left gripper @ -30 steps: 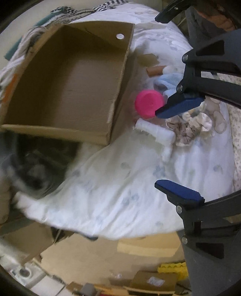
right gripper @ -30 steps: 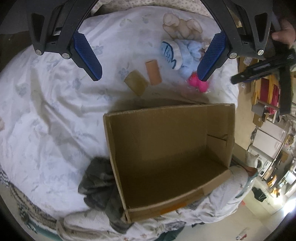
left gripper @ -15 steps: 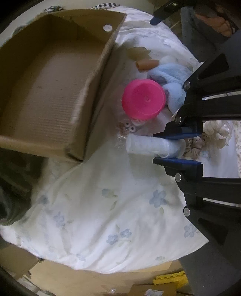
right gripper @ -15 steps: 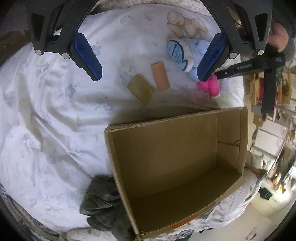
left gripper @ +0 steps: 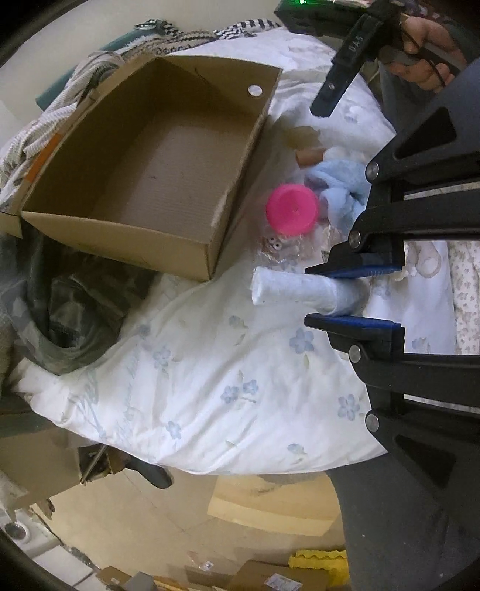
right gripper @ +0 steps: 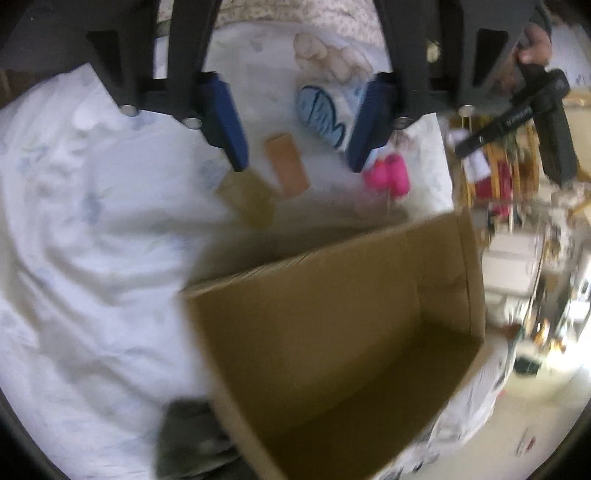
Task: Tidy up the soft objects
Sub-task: 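Grasp the white sock with the left tool while the right tool grasps the tan tube, then carry the sock and tube into the box and open both tools, then withdraw both tools from the box toward the remaining items, then grasp the blue plush toy with the right tool while the left grasps the scrunchie, then carry the plush toy and scrunchie into the box and open both tools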
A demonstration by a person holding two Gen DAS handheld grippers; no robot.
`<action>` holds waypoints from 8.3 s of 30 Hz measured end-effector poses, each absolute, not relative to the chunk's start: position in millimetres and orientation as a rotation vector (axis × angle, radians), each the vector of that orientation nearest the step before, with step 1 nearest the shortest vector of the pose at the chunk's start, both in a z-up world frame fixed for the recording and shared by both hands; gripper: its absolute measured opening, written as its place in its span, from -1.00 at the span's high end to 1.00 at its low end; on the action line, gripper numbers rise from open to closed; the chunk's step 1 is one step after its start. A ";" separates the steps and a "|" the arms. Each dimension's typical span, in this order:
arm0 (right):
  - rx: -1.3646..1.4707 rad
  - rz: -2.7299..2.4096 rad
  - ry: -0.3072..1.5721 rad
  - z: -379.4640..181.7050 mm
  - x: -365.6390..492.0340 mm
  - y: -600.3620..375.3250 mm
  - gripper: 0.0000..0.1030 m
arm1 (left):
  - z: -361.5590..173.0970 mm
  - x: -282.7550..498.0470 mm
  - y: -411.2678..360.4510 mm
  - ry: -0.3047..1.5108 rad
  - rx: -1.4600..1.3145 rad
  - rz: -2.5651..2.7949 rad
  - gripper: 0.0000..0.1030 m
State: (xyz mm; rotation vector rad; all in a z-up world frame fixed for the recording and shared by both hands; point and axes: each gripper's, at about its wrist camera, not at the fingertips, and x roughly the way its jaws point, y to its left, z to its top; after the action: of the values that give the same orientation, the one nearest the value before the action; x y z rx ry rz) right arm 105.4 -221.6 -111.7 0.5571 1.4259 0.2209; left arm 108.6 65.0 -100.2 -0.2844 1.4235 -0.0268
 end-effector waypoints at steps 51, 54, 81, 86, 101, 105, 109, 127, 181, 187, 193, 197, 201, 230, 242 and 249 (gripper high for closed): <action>0.397 0.352 1.027 -11.0 140.6 -207.9 0.81 | 11.6 171.9 -3.3 1.067 -0.064 -0.110 0.69; 0.400 0.335 0.997 -20.2 151.7 -210.6 0.81 | 5.4 182.9 -11.7 1.046 -0.043 -0.132 0.68; 0.291 0.286 1.164 -78.9 170.8 -197.5 0.80 | -60.4 202.8 -30.9 1.079 -0.033 -0.181 0.68; 0.301 0.280 1.174 -79.2 173.9 -198.2 0.80 | -72.1 203.8 -31.8 1.125 -0.040 -0.173 0.68; 0.309 0.269 1.186 -81.9 174.2 -199.6 0.80 | -71.6 202.5 -33.1 1.112 -0.033 -0.171 0.63; 0.316 0.266 1.192 -83.2 174.9 -201.1 0.79 | -71.6 201.4 -36.1 1.115 -0.018 -0.176 0.34; 0.335 0.267 1.192 -83.7 175.2 -203.7 0.66 | -65.8 198.8 -34.9 1.077 -0.018 -0.153 -0.21; 0.413 0.245 1.069 -62.4 172.0 -215.1 -1.00 | -61.1 201.0 -24.8 1.068 -0.039 -0.106 -0.21; 0.408 0.351 1.403 -116.0 89.4 -169.5 -1.00 | -71.5 113.5 50.5 1.268 -0.138 0.067 -0.22; 0.316 0.352 1.502 -149.1 90.6 -127.8 -1.00 | -72.9 115.6 48.2 1.265 -0.135 0.075 -0.22; 0.178 0.333 1.529 -166.1 86.7 -106.1 -0.46 | -75.8 117.4 46.0 1.275 -0.124 0.074 -0.22; 0.189 0.341 1.494 -155.6 83.2 -113.0 0.26 | -78.0 118.5 46.0 1.287 -0.132 0.072 -0.22; 0.258 0.358 1.430 -135.6 77.7 -138.9 0.34 | -78.1 117.7 50.2 1.290 -0.140 0.077 -0.22; 0.446 0.368 1.263 -86.2 69.5 -195.3 0.36 | -160.3 122.8 -1.8 1.533 -0.085 -0.114 0.71; 0.458 0.381 1.235 -82.3 70.1 -193.8 0.36 | -95.5 104.2 38.5 1.363 -0.194 -0.011 0.74; 0.444 0.379 1.213 -78.4 71.6 -192.3 0.36 | -80.8 112.7 44.5 1.292 -0.198 0.018 0.74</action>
State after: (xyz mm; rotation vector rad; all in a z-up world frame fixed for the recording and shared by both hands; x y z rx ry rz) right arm 71.6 -192.3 -78.4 0.4443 1.2127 0.3787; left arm 112.7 44.5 -80.8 -0.1978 1.2916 0.0179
